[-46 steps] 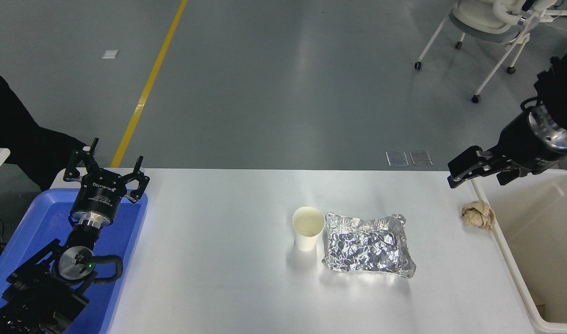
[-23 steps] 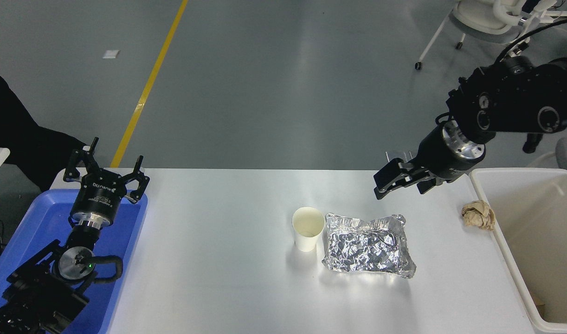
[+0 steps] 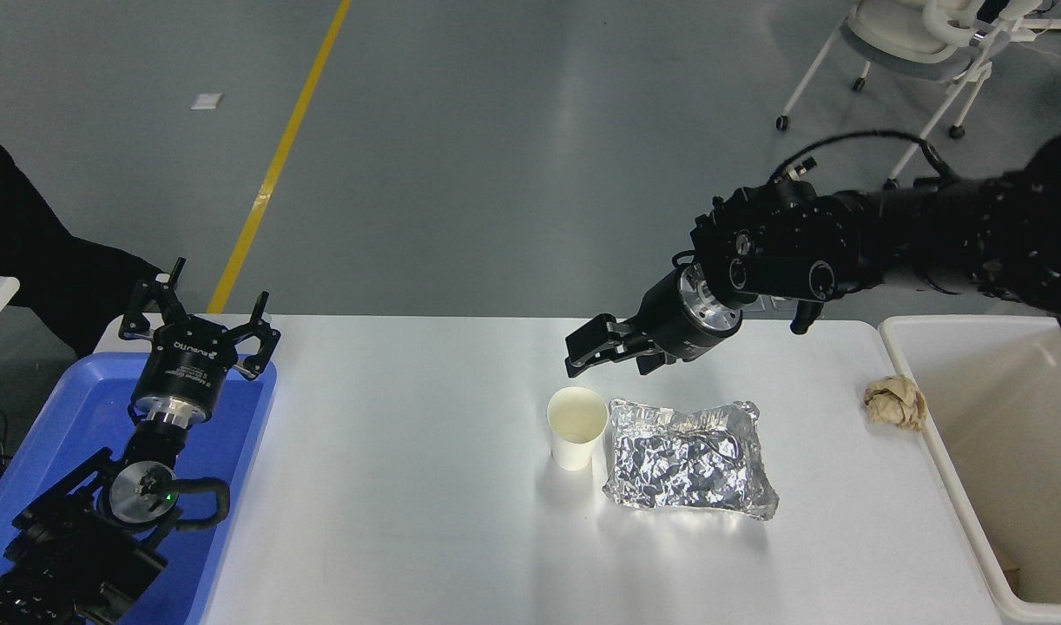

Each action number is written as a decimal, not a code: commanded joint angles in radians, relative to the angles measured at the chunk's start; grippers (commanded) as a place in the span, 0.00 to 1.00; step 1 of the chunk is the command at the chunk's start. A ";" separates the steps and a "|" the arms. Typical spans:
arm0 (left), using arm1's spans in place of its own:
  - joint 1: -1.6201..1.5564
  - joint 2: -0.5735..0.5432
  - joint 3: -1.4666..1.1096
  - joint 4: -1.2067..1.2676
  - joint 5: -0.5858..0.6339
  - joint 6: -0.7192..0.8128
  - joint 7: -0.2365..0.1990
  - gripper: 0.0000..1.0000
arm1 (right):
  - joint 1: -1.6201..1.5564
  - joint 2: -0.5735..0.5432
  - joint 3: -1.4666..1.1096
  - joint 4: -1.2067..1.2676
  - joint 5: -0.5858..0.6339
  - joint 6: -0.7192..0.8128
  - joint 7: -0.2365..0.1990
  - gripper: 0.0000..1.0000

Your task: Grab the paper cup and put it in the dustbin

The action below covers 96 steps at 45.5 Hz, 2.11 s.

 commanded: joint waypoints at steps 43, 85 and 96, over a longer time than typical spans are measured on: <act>0.000 0.000 0.000 0.000 0.000 0.000 0.000 1.00 | -0.356 0.011 0.082 -0.229 -0.030 -0.094 -0.028 1.00; 0.000 0.000 0.000 0.000 0.000 0.000 0.002 1.00 | -0.365 0.011 0.092 -0.250 -0.026 -0.074 -0.012 0.00; 0.000 0.000 0.000 0.000 0.000 0.000 0.002 1.00 | -0.341 0.011 0.105 -0.239 -0.024 -0.044 -0.012 0.00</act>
